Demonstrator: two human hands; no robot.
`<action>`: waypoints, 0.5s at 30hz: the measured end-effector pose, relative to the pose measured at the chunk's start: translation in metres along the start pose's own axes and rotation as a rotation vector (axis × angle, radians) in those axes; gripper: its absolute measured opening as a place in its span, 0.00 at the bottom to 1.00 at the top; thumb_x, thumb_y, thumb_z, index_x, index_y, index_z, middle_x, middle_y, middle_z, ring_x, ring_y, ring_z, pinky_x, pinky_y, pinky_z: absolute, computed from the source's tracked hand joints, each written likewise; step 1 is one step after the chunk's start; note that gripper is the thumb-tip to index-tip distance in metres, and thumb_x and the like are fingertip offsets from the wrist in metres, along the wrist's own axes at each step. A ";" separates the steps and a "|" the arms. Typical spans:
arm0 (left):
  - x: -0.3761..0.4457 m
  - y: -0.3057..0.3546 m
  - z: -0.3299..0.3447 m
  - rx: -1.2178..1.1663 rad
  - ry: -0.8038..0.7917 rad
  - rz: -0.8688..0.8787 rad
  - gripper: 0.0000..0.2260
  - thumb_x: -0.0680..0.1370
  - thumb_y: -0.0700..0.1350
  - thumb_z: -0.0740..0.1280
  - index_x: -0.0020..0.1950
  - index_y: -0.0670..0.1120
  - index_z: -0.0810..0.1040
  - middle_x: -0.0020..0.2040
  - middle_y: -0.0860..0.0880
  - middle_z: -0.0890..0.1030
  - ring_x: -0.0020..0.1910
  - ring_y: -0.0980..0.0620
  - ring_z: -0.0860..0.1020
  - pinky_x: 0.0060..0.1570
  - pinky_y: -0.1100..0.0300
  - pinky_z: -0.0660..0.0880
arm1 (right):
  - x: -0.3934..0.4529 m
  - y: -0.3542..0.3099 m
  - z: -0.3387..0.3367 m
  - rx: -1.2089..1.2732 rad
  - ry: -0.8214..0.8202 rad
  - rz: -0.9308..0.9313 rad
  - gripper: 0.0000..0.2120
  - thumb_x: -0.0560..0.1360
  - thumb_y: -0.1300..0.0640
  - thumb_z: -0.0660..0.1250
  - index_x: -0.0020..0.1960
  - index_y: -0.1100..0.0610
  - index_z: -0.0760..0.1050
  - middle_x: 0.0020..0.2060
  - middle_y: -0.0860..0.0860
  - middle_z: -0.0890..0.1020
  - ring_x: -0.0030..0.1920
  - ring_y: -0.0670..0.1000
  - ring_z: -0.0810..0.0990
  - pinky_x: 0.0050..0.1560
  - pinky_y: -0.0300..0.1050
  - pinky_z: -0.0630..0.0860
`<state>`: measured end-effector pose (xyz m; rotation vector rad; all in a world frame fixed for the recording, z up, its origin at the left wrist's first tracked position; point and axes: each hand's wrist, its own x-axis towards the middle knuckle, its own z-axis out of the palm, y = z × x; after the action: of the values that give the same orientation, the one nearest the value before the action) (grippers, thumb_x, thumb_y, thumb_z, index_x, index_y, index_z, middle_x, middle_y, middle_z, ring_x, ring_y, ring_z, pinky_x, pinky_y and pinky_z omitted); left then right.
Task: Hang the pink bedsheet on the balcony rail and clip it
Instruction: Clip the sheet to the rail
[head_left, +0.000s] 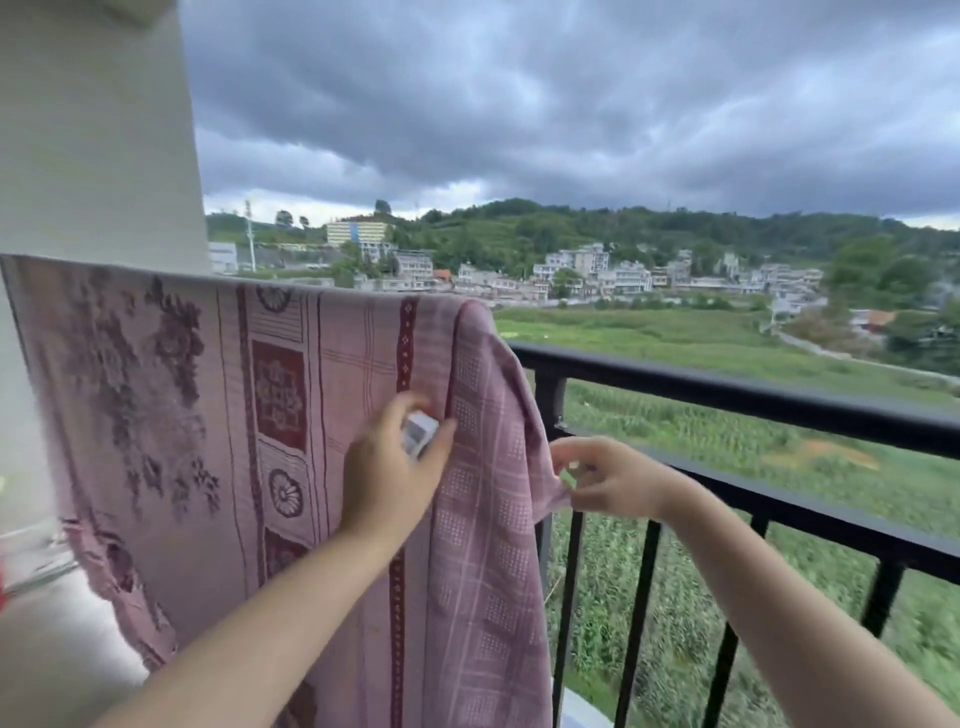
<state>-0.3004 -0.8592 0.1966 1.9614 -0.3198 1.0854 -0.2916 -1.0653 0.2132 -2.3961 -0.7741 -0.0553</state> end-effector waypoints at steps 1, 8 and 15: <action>0.014 0.002 -0.004 0.015 0.040 0.016 0.12 0.72 0.38 0.69 0.55 0.39 0.77 0.46 0.43 0.78 0.41 0.48 0.75 0.37 0.66 0.70 | -0.001 -0.009 -0.011 0.072 -0.020 -0.016 0.17 0.70 0.70 0.59 0.56 0.61 0.75 0.40 0.44 0.79 0.31 0.33 0.76 0.30 0.25 0.71; 0.099 0.003 -0.022 0.192 -0.035 0.036 0.13 0.74 0.37 0.65 0.58 0.44 0.77 0.58 0.44 0.79 0.56 0.49 0.76 0.52 0.62 0.68 | 0.051 -0.073 -0.040 -0.087 0.590 -0.213 0.18 0.73 0.48 0.64 0.57 0.59 0.76 0.49 0.52 0.82 0.44 0.47 0.77 0.46 0.39 0.72; 0.135 -0.008 -0.048 0.204 -0.274 0.220 0.07 0.72 0.39 0.69 0.48 0.39 0.81 0.48 0.43 0.82 0.45 0.52 0.76 0.48 0.60 0.74 | 0.096 -0.115 -0.070 -0.351 0.199 0.007 0.13 0.73 0.51 0.64 0.34 0.58 0.75 0.29 0.51 0.77 0.29 0.47 0.72 0.29 0.35 0.72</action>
<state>-0.2436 -0.7942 0.3110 2.3053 -0.6054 1.0165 -0.2644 -0.9814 0.3535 -2.6681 -0.7081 -0.4537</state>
